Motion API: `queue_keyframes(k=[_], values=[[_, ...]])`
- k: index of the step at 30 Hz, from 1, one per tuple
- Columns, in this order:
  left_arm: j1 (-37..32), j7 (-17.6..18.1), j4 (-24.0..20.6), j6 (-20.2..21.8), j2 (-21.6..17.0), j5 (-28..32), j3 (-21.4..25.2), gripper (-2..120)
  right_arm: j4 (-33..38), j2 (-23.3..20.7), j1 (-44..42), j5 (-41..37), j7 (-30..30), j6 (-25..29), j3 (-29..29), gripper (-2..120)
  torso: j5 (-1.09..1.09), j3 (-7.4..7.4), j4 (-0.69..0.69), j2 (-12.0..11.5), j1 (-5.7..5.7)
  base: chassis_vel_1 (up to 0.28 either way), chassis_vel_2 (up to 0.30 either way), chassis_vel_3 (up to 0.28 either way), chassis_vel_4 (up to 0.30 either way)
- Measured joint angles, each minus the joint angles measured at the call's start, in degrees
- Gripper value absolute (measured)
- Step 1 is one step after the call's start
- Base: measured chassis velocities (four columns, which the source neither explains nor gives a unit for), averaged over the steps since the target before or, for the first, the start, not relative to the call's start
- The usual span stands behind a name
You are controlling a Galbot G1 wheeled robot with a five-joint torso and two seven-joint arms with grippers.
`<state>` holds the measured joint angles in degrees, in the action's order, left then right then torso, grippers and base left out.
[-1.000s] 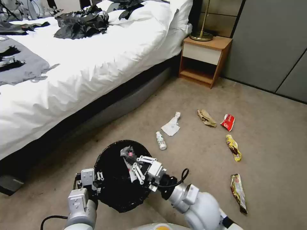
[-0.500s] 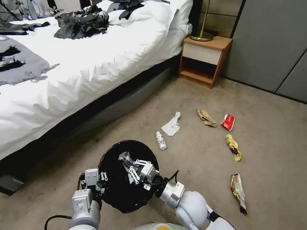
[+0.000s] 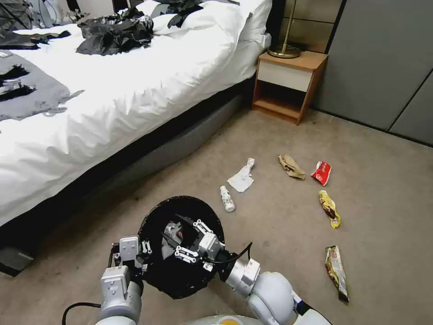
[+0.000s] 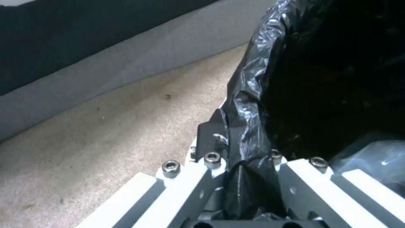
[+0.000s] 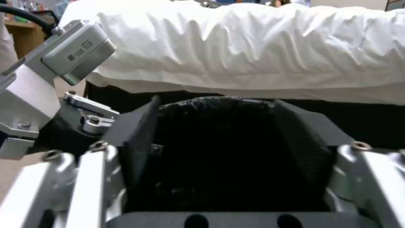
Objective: Pick up the trash bin, then pick up the garbage from the floor and place it into the trash bin.
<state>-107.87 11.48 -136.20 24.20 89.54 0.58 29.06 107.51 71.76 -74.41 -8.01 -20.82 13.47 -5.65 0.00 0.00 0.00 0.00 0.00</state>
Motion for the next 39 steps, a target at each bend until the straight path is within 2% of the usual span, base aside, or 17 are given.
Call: queue_keyframes(k=[2,4,5,7,17,21,24,26,27,28,32,39], values=[[-0.01,-0.01,-0.06,-0.02,0.01,0.01,-0.01,1,0.27,-0.13,-0.27,0.15,-0.10,-0.04,0.16,82,0.00,0.00,0.00,0.00,0.00,0.000,0.000,0.000,0.000],[-0.01,-0.02,-0.12,-0.03,0.03,0.00,-0.03,1,0.54,-0.23,-0.49,0.27,-0.26,-0.04,0.38,89,0.00,0.00,0.00,0.00,0.00,0.000,0.000,0.000,0.000],[-0.01,-0.02,-0.12,-0.03,0.03,0.00,-0.03,1,0.54,-0.23,-0.49,0.27,-0.26,-0.04,0.38,89,0.00,0.00,0.00,0.00,0.00,0.000,0.000,0.000,0.000],[-0.04,-0.02,-0.15,-0.05,0.02,0.00,-0.04,1,0.82,-0.36,-0.64,0.30,-0.33,-0.05,0.60,98,0.00,0.00,0.00,0.00,0.00,0.000,0.000,0.000,0.000],[0.00,-0.06,-0.33,-0.05,0.01,0.01,0.00,1,2.47,-1.26,-1.45,0.53,-0.93,0.14,1.84,100,0.00,0.00,0.00,0.00,0.00,0.000,0.000,0.000,0.000],[0.10,-0.10,-0.14,-0.14,-0.10,-0.17,0.31,1,7.49,-0.95,-2.00,1.08,0.64,0.77,3.89,100,0.00,0.00,0.00,0.00,0.00,0.000,0.000,0.000,0.000],[0.09,-0.13,0.23,-0.30,-0.33,-0.29,0.77,1,14.65,-0.36,-3.75,4.33,5.01,0.83,7.79,100,0.00,0.00,0.01,0.00,0.00,0.000,0.000,0.000,0.000],[0.10,-0.16,0.29,-0.37,-0.37,-0.30,0.88,1,15.96,-0.16,-4.44,5.63,6.06,0.83,8.91,100,0.00,0.00,0.01,0.00,0.00,0.000,0.000,0.000,0.000],[0.13,-0.21,0.38,-0.55,-0.38,-0.29,1.19,1,18.44,0.56,-6.76,9.35,9.07,0.77,12.06,100,-0.01,0.00,0.00,0.00,0.00,0.000,0.000,0.000,0.000],[0.13,-0.21,0.38,-0.55,-0.38,-0.29,1.19,1,18.44,0.56,-6.76,9.35,9.07,0.77,12.06,100,-0.01,0.00,0.00,0.00,0.00,0.000,0.000,0.000,0.000],[0.30,-0.31,0.48,-0.87,-0.21,0.10,1.92,1,21.38,3.02,-15.19,15.54,18.38,0.39,16.71,100,0.00,0.00,-0.02,0.00,0.00,0.000,0.000,0.000,0.000],[0.73,-0.34,0.53,-1.01,-0.06,0.89,2.48,1,19.93,6.95,-22.52,21.64,25.35,3.10,19.05,100,0.00,0.00,0.00,0.00,0.00,0.000,0.000,0.000,0.000]])
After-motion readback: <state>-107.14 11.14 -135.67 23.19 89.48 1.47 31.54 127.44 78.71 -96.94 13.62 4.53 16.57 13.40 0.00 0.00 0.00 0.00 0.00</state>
